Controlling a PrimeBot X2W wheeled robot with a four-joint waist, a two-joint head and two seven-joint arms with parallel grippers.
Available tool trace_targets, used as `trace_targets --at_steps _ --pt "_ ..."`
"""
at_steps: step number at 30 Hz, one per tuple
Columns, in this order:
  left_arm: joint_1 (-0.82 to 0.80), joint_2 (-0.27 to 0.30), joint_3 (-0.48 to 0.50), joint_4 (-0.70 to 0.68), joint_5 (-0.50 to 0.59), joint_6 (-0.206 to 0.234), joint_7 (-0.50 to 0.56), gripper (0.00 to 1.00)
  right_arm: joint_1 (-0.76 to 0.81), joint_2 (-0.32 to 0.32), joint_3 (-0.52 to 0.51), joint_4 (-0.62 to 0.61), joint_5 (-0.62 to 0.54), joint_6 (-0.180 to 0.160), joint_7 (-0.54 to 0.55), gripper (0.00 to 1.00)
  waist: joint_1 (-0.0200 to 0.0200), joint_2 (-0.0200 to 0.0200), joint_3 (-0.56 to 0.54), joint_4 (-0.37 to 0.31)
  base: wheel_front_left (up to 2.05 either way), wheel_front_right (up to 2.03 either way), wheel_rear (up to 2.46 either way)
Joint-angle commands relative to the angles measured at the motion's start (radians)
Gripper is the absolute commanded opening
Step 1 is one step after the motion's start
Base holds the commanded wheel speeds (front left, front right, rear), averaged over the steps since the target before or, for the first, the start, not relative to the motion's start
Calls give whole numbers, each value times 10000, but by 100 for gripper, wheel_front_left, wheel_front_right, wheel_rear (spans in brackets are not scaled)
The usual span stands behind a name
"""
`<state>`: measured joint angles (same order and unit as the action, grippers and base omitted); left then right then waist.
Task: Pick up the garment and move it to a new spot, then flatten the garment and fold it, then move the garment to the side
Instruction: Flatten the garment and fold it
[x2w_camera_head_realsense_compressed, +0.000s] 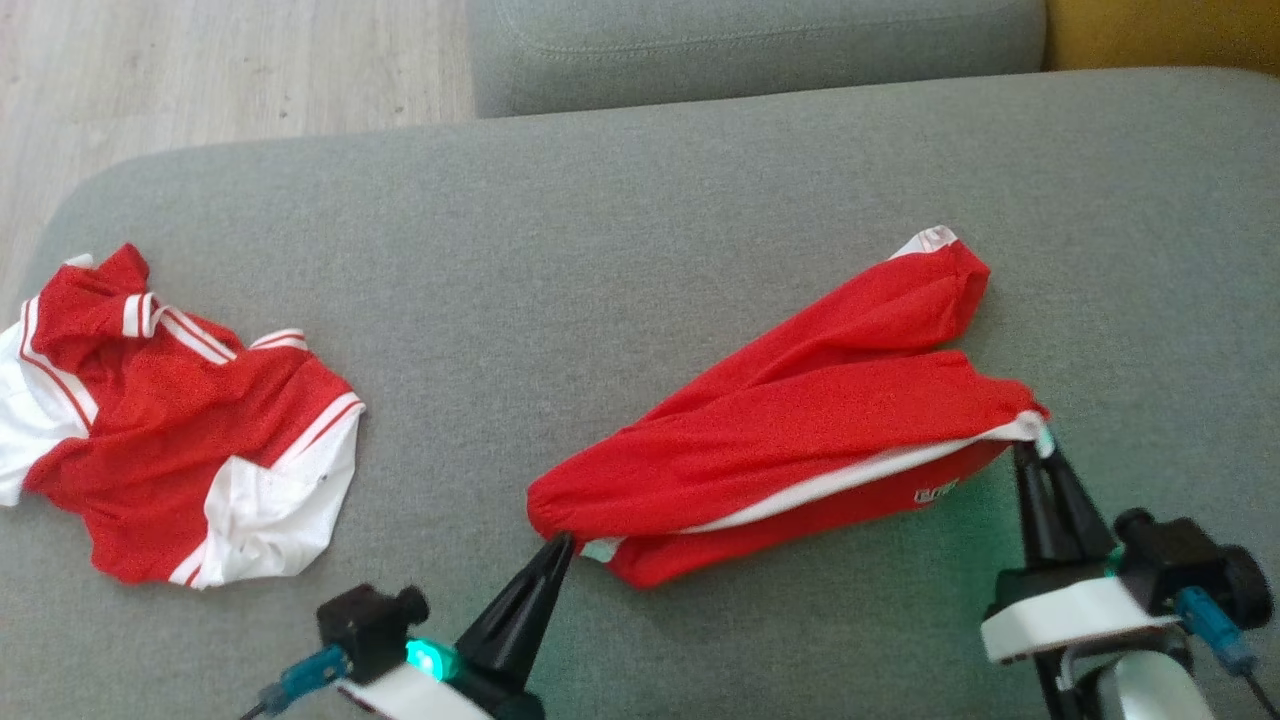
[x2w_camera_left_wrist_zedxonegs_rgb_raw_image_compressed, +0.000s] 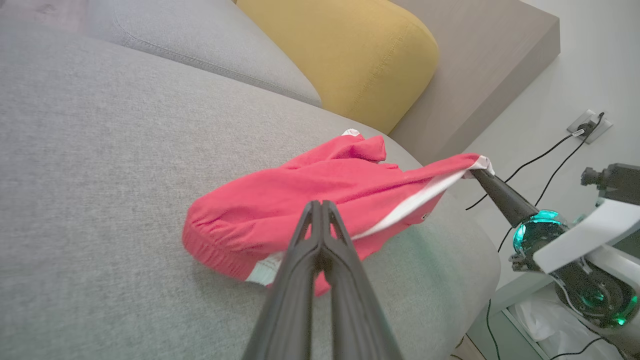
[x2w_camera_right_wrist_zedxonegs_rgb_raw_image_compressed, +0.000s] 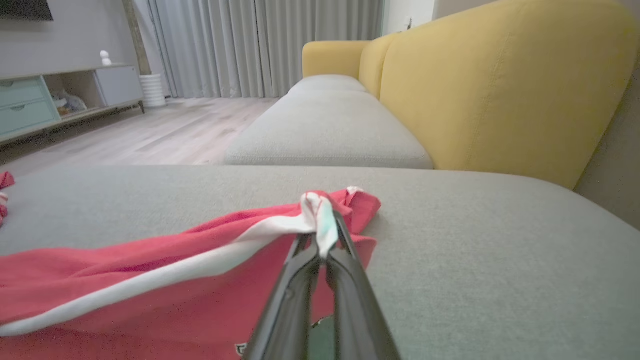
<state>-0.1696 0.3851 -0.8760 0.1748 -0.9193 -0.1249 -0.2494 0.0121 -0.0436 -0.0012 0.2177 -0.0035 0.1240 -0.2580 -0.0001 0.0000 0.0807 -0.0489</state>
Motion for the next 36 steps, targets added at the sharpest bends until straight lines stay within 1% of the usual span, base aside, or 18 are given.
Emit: trace_targets --at_steps 1,3,6,7,8,13,18,22,26,31,32,33,34,35,36 --pt "-131 407 334 -433 -1 -56 -122 0 -207 -66 87 -438 62 67 -38 0 1 0 -45 -4 0 0 0" --pt "22 545 253 -525 -267 -56 -65 0 -250 -66 126 -549 -80 67 -38 0 1 0 -21 28 0 0 0" --pt "44 465 168 -296 -488 -52 187 0 -302 -66 205 -606 -222 67 -38 0 1 0 34 65 0 0 0" --pt "2 346 57 -172 -598 -53 371 15 -324 -66 216 -615 -264 67 -38 0 1 0 76 93 0 0 0" --pt "-45 160 3 -5 -794 -53 535 100 -348 -66 215 -614 -289 67 -38 0 1 0 114 121 0 0 0" --pt "-672 -674 -470 823 -1385 -55 1010 100 -434 -66 303 -567 -376 67 -38 0 1 0 309 176 0 0 0" --pt "-1226 -1138 -529 1986 -1896 -56 937 100 -583 -76 433 -528 -422 67 -38 0 1 0 479 46 0 0 0" --pt "-1485 -1293 -704 2735 -2311 -56 1158 100 -667 -96 445 -520 -437 67 -38 0 1 0 581 -58 0 0 0" --pt "-1751 -1391 -787 3356 -2488 -56 1004 100 -678 -95 433 -515 -434 67 -38 0 1 0 662 -108 0 0 0" --pt "-1963 -1545 -1033 3419 -2866 -57 781 100 -676 -92 475 -486 -433 67 -38 0 1 0 682 -126 0 0 0" --pt "-1996 -1530 -1102 3378 -2910 -57 711 98 -675 -91 485 -480 -433 67 -38 0 1 0 675 -126 0 0 0" --pt "-2025 -1512 -1142 3361 -2946 -57 609 64 -676 -91 489 -475 -436 67 -38 0 1 0 665 -123 0 0 0" --pt "-2064 -1488 -1185 3363 -2942 -57 500 36 -676 -90 491 -470 -440 67 -38 0 1 0 653 -119 0 0 0" --pt "-2118 -1465 -1288 3326 -2892 -57 413 0 -677 -90 491 -464 -448 67 -38 0 1 0 641 -111 0 0 0" --pt "-2152 -1432 -1430 3263 -2871 -57 366 0 -682 -91 487 -458 -454 67 -38 0 1 0 626 -103 0 0 0"
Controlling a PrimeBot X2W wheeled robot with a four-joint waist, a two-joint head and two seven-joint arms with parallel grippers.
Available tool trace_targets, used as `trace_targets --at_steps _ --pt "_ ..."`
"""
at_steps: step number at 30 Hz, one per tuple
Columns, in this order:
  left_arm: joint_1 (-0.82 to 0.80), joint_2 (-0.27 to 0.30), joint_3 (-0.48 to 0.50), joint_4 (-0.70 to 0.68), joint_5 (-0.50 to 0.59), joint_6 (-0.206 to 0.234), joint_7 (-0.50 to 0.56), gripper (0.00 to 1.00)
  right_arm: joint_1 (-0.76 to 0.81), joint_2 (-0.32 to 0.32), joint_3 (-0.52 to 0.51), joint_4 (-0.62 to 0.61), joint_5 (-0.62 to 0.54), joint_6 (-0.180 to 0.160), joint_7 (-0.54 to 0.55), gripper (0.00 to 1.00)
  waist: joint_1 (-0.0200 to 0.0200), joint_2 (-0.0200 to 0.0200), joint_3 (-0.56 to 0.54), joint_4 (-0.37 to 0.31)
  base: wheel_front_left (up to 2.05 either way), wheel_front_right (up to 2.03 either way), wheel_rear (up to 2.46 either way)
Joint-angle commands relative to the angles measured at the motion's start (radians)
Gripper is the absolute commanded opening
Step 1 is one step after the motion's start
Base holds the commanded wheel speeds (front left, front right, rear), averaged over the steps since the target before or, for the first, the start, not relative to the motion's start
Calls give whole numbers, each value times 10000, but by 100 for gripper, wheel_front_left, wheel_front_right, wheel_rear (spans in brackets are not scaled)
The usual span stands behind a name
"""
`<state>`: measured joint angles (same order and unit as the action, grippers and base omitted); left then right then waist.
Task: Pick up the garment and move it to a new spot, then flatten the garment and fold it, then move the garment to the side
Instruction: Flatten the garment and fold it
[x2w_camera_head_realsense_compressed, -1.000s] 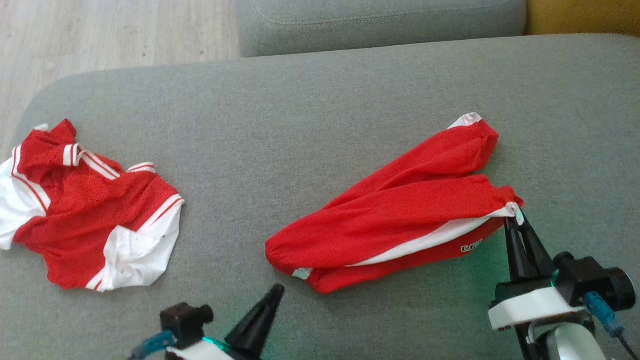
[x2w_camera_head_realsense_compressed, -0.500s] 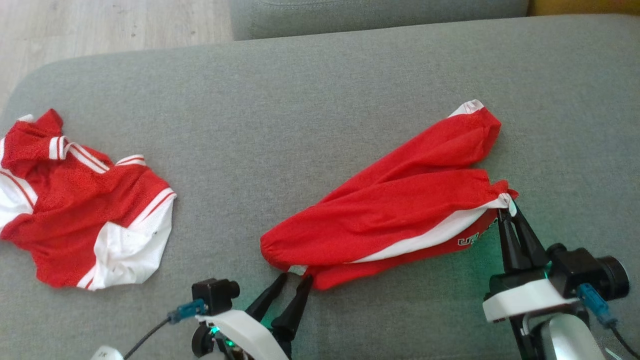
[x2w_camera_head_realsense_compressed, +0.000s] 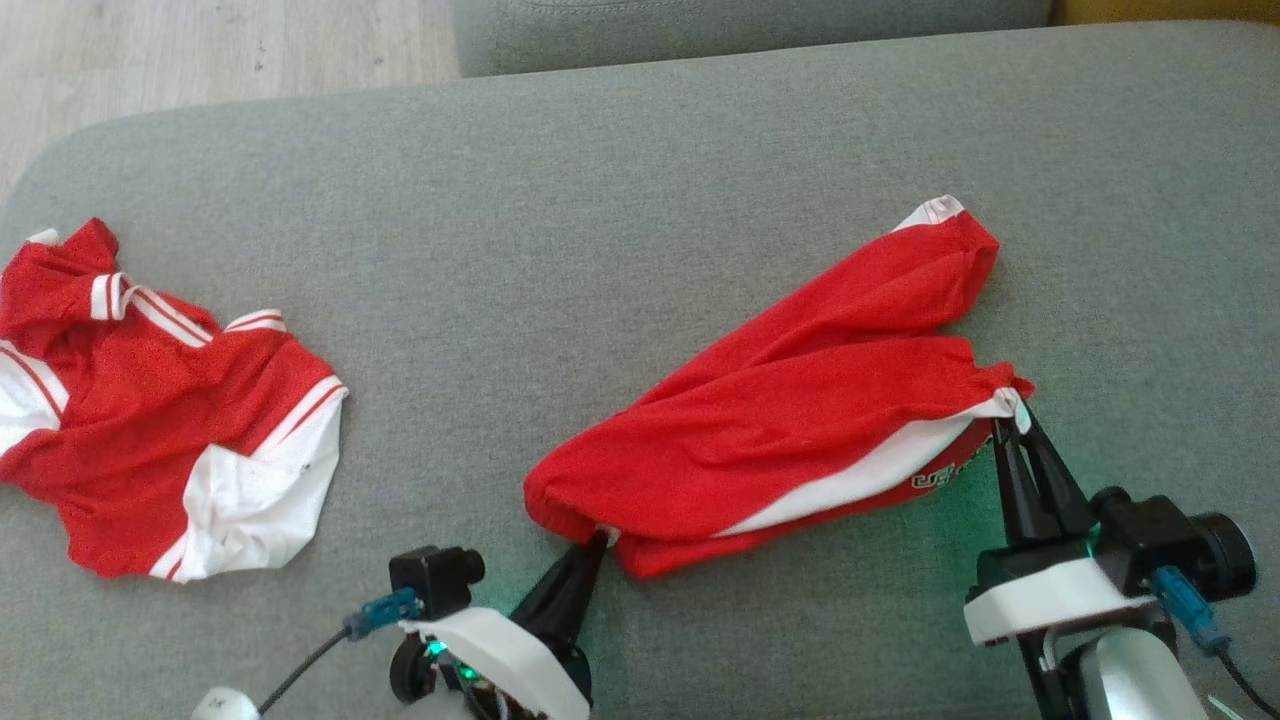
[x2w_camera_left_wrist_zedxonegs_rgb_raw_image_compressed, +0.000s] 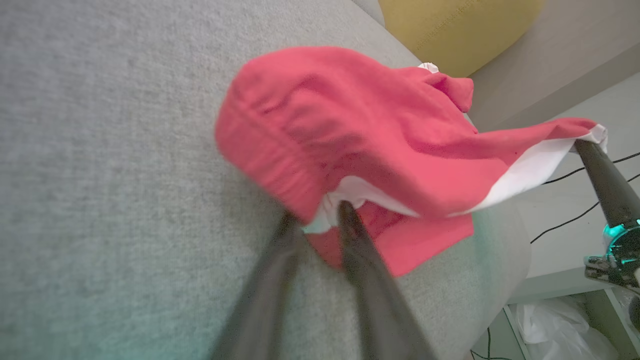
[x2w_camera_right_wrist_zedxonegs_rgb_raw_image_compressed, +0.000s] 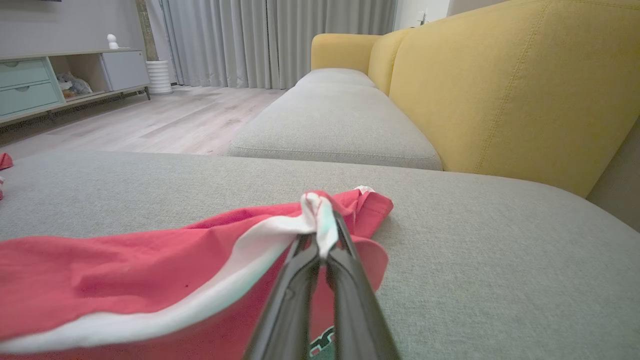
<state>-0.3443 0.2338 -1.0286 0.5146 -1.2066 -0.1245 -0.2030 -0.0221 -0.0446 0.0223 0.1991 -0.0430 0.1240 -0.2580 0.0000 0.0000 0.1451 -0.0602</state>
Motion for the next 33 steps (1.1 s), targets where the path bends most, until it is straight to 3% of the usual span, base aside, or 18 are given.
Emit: trace_targets --at_steps 1,7,13,22,28,33 --pt "-416 116 6 -159 -23 -61 -151 0 -349 -89 245 -261 -58 67 -38 0 0 0 -36 18 0 0 0" --pt "-726 535 -104 -934 378 -61 -541 0 -583 -87 -191 -634 142 67 -38 0 0 0 -109 79 0 0 0" --pt "-911 1591 903 -3201 1536 -61 -584 0 -1453 -471 -923 -1806 195 67 -38 0 0 0 -169 134 0 0 0" --pt "-1226 2303 1452 -5661 2194 -61 -586 0 -2231 -1069 -1074 -2307 325 67 -38 0 0 0 -256 110 0 0 0" --pt "-3295 3274 1306 -7277 2169 -61 -296 0 -3262 -1653 -1141 -2745 501 67 -38 0 0 0 -95 168 0 0 0" --pt "-6032 4004 1278 -6678 1760 -61 809 0 -5169 -2084 -697 -1619 906 67 -38 0 0 0 527 -22 0 0 0"
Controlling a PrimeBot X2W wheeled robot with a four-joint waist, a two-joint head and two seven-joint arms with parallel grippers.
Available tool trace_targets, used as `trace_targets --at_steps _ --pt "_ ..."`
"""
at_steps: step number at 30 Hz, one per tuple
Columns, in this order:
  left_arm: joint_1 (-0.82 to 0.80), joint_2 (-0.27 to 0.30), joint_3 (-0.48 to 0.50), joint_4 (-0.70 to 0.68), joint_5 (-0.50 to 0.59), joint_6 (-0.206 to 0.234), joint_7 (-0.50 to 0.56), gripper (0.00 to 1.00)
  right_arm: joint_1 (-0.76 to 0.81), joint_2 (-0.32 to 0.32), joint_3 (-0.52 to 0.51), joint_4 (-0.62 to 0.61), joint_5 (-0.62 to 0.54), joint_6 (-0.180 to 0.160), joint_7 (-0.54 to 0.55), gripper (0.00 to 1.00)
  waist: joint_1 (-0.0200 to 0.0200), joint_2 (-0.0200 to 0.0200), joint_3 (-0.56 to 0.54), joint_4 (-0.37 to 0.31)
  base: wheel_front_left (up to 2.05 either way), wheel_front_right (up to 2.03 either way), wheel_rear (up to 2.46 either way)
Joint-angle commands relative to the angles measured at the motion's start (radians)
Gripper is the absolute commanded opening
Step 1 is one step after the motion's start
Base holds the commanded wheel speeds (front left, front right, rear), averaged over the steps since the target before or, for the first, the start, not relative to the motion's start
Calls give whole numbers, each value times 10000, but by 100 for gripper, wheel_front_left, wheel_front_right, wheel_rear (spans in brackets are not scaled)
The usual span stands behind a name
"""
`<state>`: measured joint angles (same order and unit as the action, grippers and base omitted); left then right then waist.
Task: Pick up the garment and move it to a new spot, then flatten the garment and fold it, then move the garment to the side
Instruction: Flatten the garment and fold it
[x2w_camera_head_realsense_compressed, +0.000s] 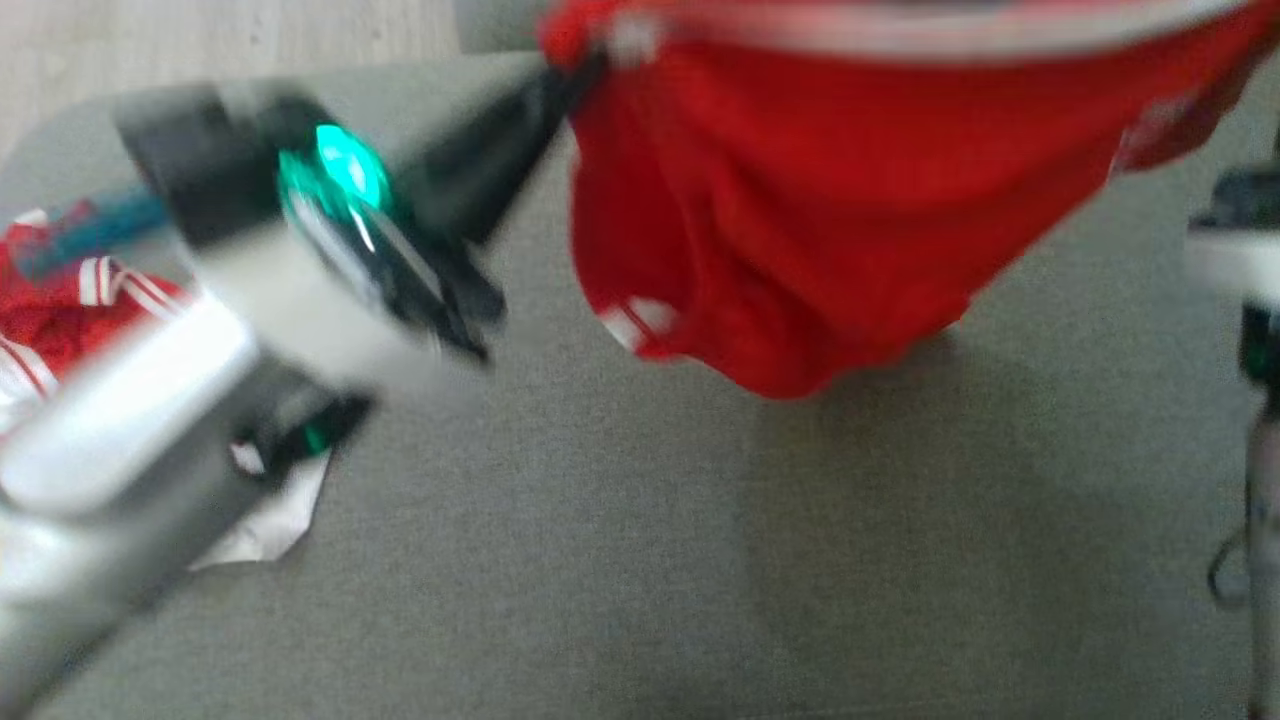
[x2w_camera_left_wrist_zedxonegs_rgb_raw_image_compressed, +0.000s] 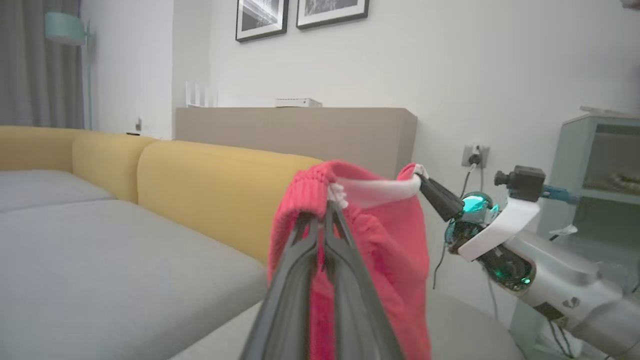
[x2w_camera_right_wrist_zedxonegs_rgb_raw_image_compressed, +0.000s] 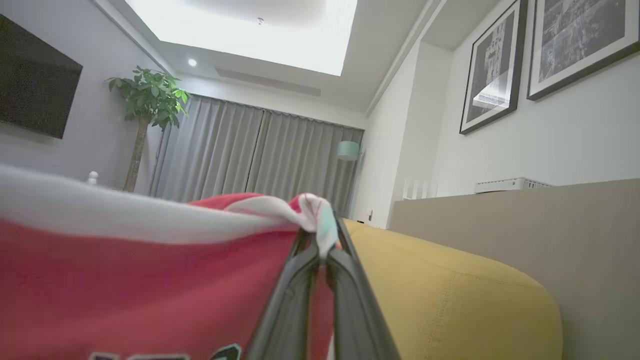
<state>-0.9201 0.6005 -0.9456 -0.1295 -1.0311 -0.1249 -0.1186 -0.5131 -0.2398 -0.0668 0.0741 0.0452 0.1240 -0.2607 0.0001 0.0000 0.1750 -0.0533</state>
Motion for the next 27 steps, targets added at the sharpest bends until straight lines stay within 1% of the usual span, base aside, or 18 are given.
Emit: trace_targets --at_steps 1,4,6,8,12,14,16,19,22,25,26,27 --pt "-843 356 388 87 -70 -57 143 0 -758 -205 271 55 152 67 -11 0 -1 0 407 -118 0 0 0" --pt "-2503 272 168 1170 -178 -57 473 0 -2442 -459 643 1361 460 67 -11 0 -1 0 1101 -209 0 0 0" --pt "-3487 139 -5 1914 -79 -57 379 0 -3584 -535 818 2067 595 67 -11 0 -1 0 1499 -264 0 0 0" --pt "-4412 -61 -221 2604 97 -57 166 0 -4504 -532 823 2517 634 67 -11 0 -1 0 1899 -248 0 0 0" --pt "-5848 -548 -674 3738 359 -57 -729 0 -5649 -702 692 2597 441 67 -11 0 -1 0 2454 -54 0 0 0" --pt "-6159 -603 -1034 3922 384 -57 -1050 0 -5739 -733 551 2407 412 67 -11 0 -1 0 2522 -3 0 0 0" --pt "-6178 -527 -1448 3815 421 -57 -1258 0 -5403 -768 453 2131 363 67 -11 0 -1 0 2525 64 0 0 0" --pt "-5583 -205 -2172 3314 549 -57 -1387 0 -4338 -818 390 1788 330 67 -11 0 -1 0 2417 103 0 0 0" --pt "-4357 137 -2854 2622 696 -57 -1420 0 -2770 -780 323 1540 452 67 -11 0 -1 0 2273 118 0 0 0" --pt "-2593 378 -3159 1911 886 -57 -1427 0 -951 -723 154 1307 533 67 -11 0 -1 0 2082 68 0 0 0" --pt "-2593 378 -3159 1911 886 -57 -1427 0 -951 -723 154 1307 533 67 -11 0 -1 0 2082 68 0 0 0" --pt "-1938 433 -3219 1693 958 -57 -1427 0 -336 -718 74 1195 515 67 -11 0 -1 0 2015 42 0 0 0"
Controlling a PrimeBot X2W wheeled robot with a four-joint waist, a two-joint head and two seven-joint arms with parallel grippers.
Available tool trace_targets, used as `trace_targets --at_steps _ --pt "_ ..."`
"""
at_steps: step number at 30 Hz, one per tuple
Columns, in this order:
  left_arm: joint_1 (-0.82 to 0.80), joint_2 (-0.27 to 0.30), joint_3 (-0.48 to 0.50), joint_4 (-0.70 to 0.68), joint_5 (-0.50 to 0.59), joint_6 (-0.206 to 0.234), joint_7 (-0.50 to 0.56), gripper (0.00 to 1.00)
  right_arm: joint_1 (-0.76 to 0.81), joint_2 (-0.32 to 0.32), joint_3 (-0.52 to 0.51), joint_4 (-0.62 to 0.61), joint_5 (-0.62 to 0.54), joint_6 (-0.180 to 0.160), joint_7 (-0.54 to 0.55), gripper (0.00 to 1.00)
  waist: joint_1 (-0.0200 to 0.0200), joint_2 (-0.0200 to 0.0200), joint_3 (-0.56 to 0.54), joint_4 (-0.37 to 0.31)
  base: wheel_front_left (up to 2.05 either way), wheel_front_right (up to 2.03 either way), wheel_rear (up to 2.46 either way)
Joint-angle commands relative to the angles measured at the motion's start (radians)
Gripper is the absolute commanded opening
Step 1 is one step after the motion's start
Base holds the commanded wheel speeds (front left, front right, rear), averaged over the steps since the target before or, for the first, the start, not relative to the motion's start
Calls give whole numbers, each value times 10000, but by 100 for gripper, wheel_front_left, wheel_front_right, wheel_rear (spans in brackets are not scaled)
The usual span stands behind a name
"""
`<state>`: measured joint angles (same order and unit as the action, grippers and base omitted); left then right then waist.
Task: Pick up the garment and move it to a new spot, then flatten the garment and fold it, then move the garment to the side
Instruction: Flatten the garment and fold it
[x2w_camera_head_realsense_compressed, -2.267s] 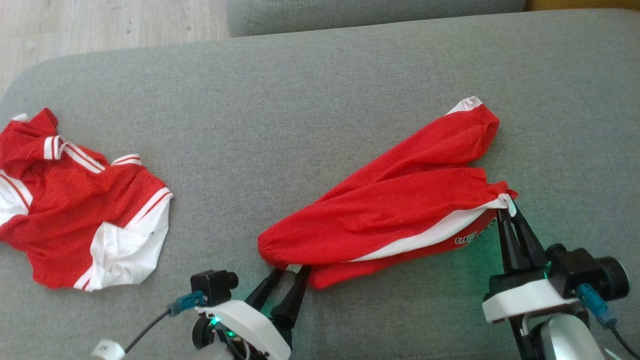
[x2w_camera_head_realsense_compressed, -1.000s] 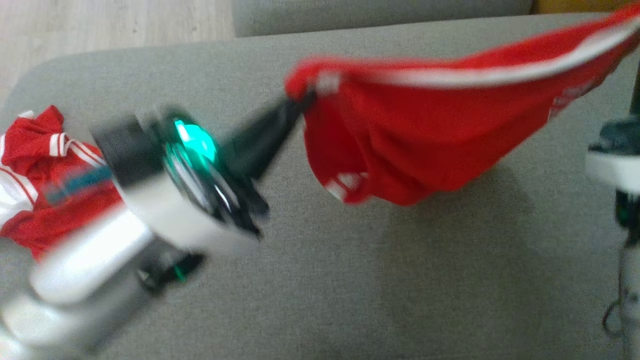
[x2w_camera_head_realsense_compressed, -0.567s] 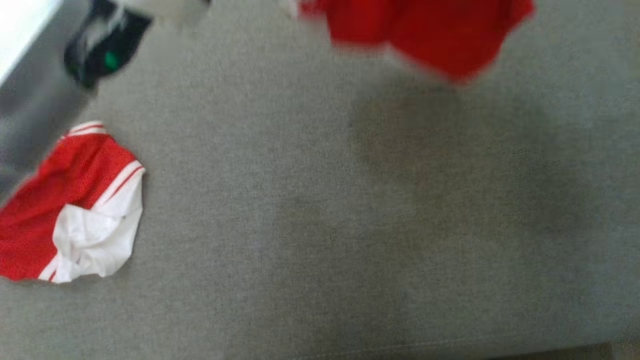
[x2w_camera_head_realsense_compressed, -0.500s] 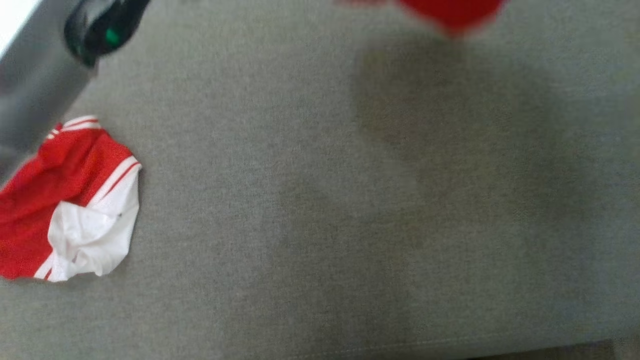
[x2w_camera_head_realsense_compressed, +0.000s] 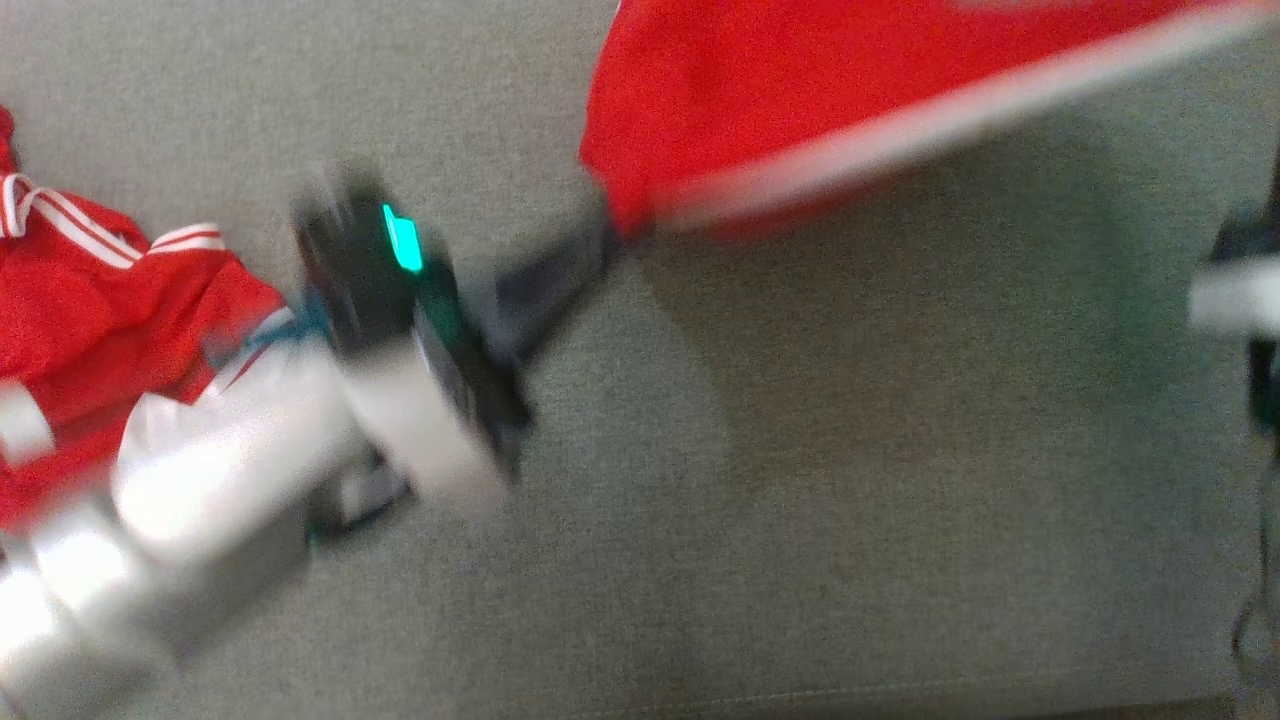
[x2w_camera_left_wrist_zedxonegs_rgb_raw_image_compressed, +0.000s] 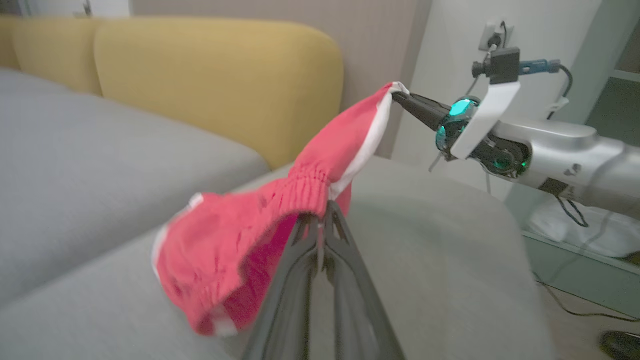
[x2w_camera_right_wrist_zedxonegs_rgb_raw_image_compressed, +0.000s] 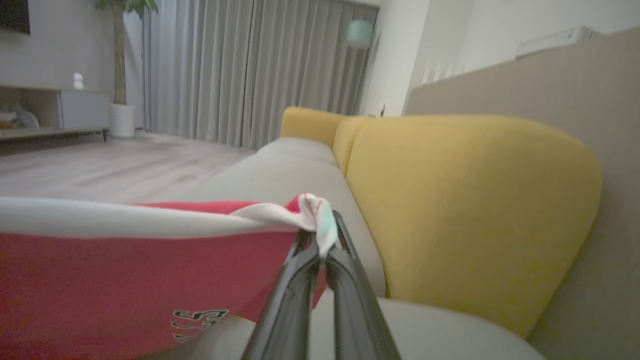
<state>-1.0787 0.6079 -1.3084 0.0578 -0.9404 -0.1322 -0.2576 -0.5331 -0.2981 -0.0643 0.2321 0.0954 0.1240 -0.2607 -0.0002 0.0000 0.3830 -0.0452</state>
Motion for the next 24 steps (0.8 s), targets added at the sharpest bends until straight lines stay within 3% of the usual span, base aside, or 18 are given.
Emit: trace_targets --at_steps 1,7,13,18,24 --pt "316 418 362 -384 124 15 -38 0 487 -130 19 -495 0 67 -11 0 2 0 -137 -70 0 0 0" --pt "3633 692 287 -1364 855 15 89 0 3810 226 -703 -1664 425 67 55 0 2 0 -577 -225 0 0 0" --pt "5036 888 298 -2423 740 54 430 0 5835 469 -1200 -3506 441 67 893 0 2 0 -941 -224 0 0 0" --pt "4965 526 802 -2487 -205 102 325 0 5148 133 -1105 -3703 539 67 1734 0 2 0 -881 71 0 0 0" --pt "4239 -546 1227 -1649 -2332 26 422 0 2712 -749 -181 -1777 644 67 2508 0 2 0 -409 780 0 0 0"
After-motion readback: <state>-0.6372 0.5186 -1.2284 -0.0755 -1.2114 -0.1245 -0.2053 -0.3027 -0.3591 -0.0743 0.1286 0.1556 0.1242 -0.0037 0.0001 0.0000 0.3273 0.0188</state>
